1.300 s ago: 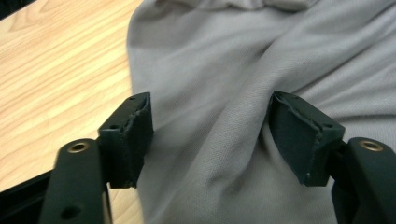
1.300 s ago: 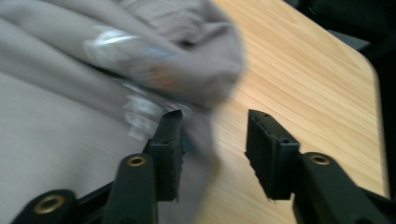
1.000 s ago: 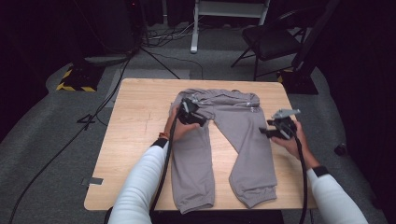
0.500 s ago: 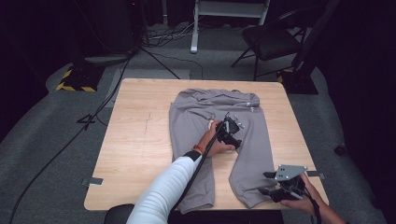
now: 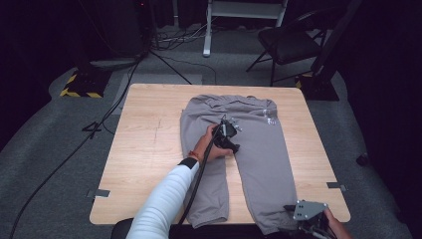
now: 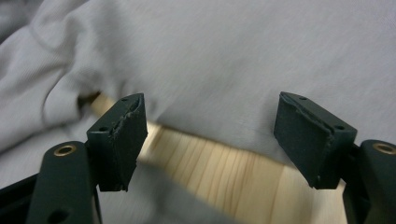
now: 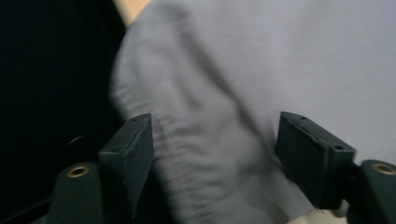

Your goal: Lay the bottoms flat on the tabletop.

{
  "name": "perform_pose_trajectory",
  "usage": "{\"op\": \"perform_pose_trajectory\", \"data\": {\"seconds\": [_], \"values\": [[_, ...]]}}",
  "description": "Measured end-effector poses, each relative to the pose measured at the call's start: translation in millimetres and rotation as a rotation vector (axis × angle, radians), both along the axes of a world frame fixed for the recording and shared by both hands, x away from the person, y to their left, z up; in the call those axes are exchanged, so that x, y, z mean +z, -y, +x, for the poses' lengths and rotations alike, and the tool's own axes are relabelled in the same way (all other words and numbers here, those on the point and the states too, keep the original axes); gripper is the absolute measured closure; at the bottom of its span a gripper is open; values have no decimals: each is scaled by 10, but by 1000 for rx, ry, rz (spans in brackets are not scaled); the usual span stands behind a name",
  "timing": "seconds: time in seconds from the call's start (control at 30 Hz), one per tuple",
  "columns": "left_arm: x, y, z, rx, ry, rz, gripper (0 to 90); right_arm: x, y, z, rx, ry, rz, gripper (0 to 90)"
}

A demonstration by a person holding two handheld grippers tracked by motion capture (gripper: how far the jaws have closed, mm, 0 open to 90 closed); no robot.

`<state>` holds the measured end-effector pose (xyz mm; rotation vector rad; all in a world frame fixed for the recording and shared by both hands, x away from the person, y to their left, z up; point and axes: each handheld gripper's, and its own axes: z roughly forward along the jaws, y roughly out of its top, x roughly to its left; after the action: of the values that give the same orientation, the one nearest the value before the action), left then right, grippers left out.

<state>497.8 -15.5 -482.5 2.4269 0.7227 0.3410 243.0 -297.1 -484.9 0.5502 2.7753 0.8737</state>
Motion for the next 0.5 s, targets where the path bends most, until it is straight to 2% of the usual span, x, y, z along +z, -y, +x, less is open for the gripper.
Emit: {"op": "perform_pose_trajectory", "data": {"seconds": [0.07,0.1,0.13,0.2,0.23,0.3,0.33,0.37,0.4,0.47,0.5], "values": [[59,-103,-83,-21,-1,-51,251,70,22,-72,3,1,58,320],[106,-173,-154,-26,22,-63,248,126,37,-78,10,-5,94,318],[138,-224,-201,-31,30,-74,244,203,41,-61,14,-1,130,315],[208,-403,-327,-28,48,-105,240,307,33,25,8,33,168,333],[217,-461,-368,-24,48,-109,238,368,26,137,5,71,174,346],[228,-638,-472,-14,51,-104,234,418,13,372,-15,114,182,361],[225,-695,-506,-7,51,-99,235,431,13,586,-37,111,200,381],[212,-812,-557,-4,51,-87,236,430,19,726,-56,108,212,386],[201,-869,-578,9,55,-89,240,401,16,998,-105,134,183,388],[166,-998,-602,23,35,-103,270,343,35,1303,-152,107,195,396],[134,-1077,-607,30,17,-107,276,308,36,1414,-178,115,175,397]]}}
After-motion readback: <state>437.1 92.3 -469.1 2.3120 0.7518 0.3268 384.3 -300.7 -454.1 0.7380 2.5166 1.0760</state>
